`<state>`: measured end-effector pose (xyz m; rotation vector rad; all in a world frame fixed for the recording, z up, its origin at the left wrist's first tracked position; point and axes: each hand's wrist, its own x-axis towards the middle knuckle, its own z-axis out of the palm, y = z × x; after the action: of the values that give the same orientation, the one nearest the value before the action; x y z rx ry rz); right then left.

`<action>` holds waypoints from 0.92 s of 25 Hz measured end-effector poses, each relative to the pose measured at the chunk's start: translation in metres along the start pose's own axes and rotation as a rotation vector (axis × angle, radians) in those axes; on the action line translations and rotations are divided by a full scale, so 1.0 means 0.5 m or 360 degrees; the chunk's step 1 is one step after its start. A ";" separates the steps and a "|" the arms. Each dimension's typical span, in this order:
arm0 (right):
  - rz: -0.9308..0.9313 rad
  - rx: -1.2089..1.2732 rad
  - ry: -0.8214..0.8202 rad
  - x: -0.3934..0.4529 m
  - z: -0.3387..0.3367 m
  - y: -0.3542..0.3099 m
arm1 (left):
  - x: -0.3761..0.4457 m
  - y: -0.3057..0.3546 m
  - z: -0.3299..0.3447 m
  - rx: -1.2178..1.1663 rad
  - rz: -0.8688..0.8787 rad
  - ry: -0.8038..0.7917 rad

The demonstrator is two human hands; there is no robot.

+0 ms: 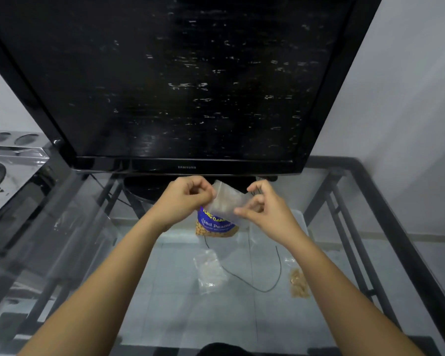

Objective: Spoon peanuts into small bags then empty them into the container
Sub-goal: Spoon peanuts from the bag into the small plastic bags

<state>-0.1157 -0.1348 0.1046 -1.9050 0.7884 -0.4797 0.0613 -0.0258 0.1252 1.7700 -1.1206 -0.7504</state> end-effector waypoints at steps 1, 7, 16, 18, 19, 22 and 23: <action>0.0069 0.0077 -0.0030 0.004 -0.006 0.005 | 0.004 -0.003 -0.007 0.0143 0.0044 0.0043; 0.0176 0.0604 -0.0240 0.025 -0.031 0.027 | 0.023 -0.020 -0.014 0.0224 0.0033 0.0057; -0.0463 -0.0543 0.0200 0.038 0.000 0.018 | 0.055 -0.044 0.001 0.0023 -0.0049 0.0051; -0.0528 -0.0753 0.0033 0.041 0.021 0.011 | 0.059 -0.044 0.012 0.0014 -0.0040 0.0020; -0.0508 -0.0805 -0.0004 0.046 0.027 0.011 | 0.061 -0.043 0.015 0.0008 -0.0036 0.0005; -0.0316 -0.0503 0.0023 0.061 0.030 0.028 | 0.066 -0.048 0.012 -0.0063 -0.0045 -0.0024; -0.0213 -0.0260 0.0061 0.064 0.027 0.039 | 0.068 -0.052 0.007 -0.0088 -0.0055 -0.0022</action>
<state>-0.0905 -0.1548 0.0810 -2.1150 0.7471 -0.5500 0.0821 -0.0528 0.0994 1.7445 -1.0709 -0.8080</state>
